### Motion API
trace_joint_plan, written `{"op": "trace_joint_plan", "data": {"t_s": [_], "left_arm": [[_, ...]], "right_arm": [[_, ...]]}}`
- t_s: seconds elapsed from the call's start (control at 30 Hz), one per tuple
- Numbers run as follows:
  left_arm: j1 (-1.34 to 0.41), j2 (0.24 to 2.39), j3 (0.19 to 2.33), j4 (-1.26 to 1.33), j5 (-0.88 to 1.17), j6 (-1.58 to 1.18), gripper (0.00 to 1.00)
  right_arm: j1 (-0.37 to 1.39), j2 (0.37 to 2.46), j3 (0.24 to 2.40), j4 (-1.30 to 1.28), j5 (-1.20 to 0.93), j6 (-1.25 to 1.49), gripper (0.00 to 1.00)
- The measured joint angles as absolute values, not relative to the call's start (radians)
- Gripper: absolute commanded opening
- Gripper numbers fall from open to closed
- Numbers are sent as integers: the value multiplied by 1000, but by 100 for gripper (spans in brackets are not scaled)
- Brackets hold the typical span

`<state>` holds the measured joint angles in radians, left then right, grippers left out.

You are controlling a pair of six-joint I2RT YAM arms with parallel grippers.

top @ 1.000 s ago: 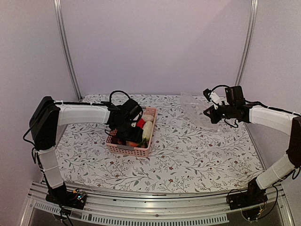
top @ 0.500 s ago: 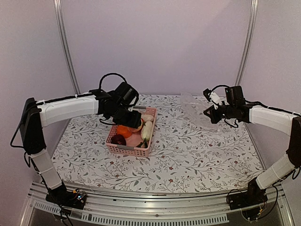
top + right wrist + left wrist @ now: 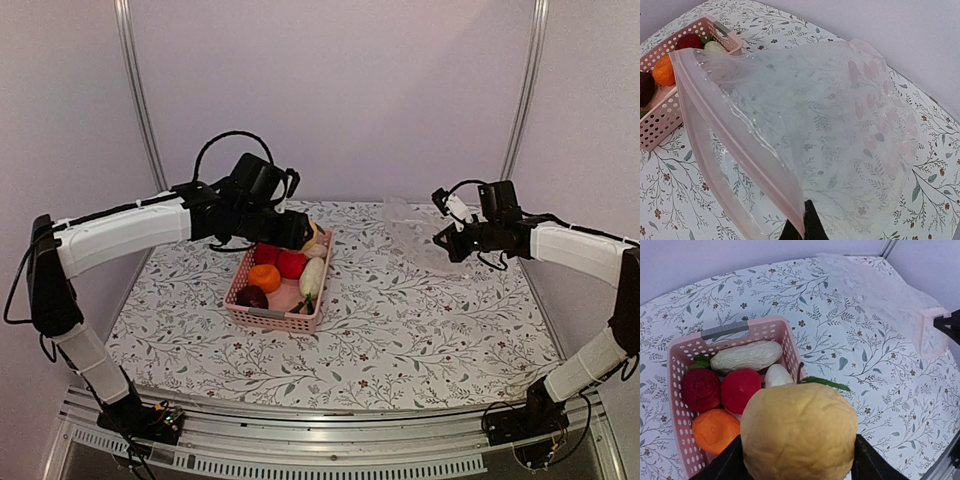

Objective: Place the food in the zip-top bag and seal the zipper
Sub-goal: Place the fake fruit in the zipper food storage bag.

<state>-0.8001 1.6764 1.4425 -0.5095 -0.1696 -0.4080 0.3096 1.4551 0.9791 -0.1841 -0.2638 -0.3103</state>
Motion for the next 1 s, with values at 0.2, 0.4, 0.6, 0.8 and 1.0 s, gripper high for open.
{"op": "trace_joint_plan", "data": {"t_s": [0.2,0.4,0.6,0.8,1.0], "left_arm": [[-860,1586,1423,-379,-165,-356,47],[-924,1511,1294,-102,-101,-325,47],[-957,1601,1248,155,-10,-358,46],[-996,1788,1351,258,47,-420,45],[-1015,1942,1459,315,55,-523,43]], "right_arm": [[338,1455,1051,-264,-243,-316,0],[380,1455,1093,-325,-239,-327,0],[382,1457,1124,-368,-247,-317,0],[389,1462,1140,-382,-272,-279,0],[398,1472,1144,-403,-304,-239,0]]}}
